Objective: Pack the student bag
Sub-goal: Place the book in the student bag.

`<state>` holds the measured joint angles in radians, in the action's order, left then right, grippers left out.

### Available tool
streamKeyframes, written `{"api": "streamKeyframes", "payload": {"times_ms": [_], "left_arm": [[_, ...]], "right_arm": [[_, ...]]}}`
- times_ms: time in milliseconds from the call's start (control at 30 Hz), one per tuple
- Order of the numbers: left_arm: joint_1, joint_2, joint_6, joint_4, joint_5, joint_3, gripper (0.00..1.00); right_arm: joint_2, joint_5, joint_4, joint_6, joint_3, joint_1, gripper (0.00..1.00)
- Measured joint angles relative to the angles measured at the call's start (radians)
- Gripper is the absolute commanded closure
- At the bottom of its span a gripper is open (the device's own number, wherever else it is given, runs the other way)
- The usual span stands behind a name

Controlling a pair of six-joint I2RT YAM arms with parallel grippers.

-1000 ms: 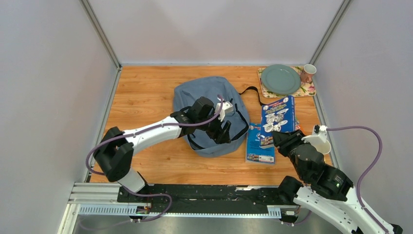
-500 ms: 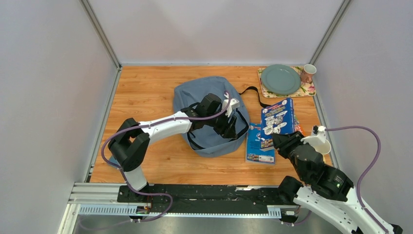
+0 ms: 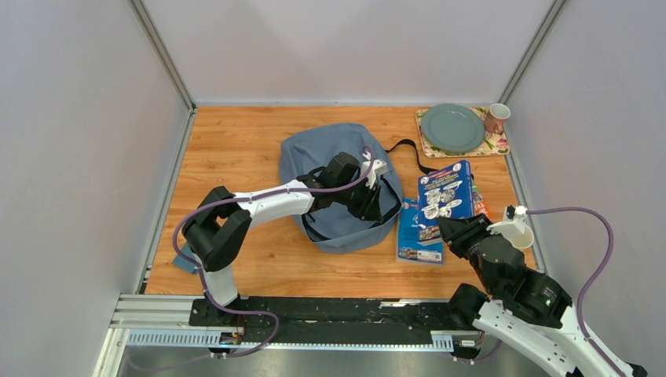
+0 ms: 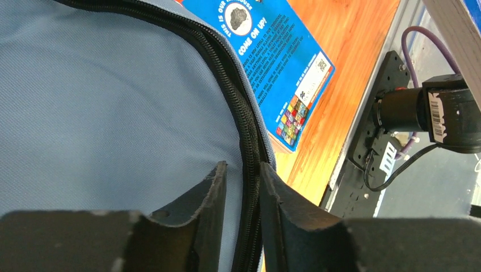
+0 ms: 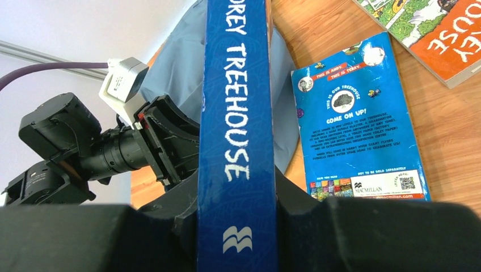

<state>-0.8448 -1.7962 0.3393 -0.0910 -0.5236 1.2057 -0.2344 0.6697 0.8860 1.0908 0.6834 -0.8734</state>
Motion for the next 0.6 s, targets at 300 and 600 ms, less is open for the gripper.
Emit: {"api": "streamKeyframes", "payload": {"times_ms": [300, 600], "left_arm": [[0.0, 0.0, 0.005, 0.006, 0.005, 0.0, 0.68], [-0.001, -0.007, 0.006, -0.005, 0.006, 0.0, 0.67]], "right_arm": [[0.019, -0.016, 0.013, 0.02, -0.012, 0.0, 1.0], [0.019, -0.026, 0.018, 0.023, -0.017, 0.0, 1.0]]}}
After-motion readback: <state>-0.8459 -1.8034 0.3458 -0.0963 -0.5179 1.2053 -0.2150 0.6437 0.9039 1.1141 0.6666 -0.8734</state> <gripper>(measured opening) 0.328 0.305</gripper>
